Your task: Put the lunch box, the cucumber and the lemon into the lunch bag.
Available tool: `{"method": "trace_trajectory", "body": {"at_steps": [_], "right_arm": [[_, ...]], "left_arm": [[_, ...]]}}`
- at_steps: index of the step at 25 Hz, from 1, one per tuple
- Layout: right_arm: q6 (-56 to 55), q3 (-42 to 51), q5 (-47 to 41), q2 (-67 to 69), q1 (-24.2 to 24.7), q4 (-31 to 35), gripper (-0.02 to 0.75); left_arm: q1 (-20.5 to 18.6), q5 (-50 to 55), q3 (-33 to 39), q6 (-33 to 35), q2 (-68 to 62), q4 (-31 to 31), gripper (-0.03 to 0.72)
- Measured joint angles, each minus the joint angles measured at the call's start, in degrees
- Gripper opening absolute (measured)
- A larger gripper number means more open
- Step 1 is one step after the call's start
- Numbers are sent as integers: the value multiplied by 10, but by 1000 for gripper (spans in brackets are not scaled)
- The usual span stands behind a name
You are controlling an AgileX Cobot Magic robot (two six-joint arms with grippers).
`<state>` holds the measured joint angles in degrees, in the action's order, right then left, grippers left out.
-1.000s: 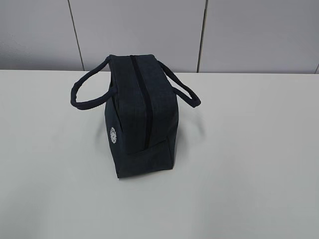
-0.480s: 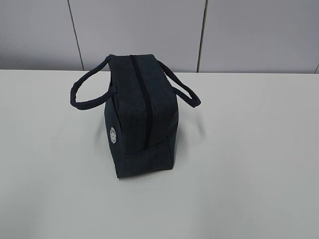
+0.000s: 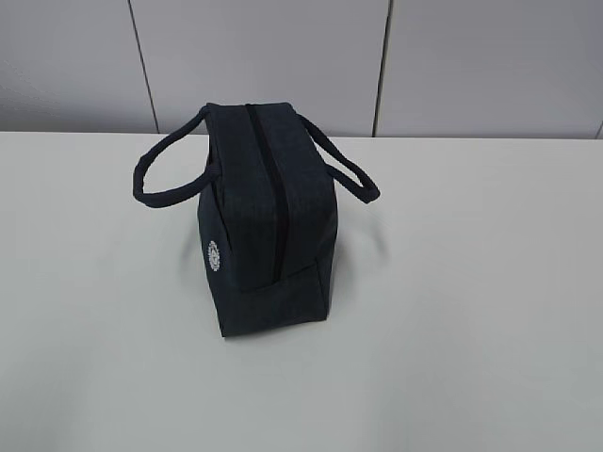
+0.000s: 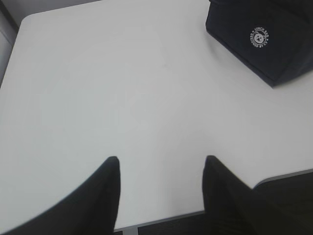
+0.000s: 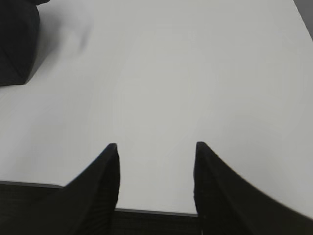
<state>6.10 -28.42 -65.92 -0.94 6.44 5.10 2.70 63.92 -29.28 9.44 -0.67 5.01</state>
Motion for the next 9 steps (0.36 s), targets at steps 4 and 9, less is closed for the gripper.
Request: {"method": "trace_trajectory", "body": {"at_steps": [4, 9], "right_arm": [[0, 0, 0, 0, 0, 0, 367], [0, 0, 0, 0, 0, 0, 367]], "left_arm": [[0, 0, 0, 0, 0, 0, 375], [0, 0, 0, 0, 0, 0, 375]]}}
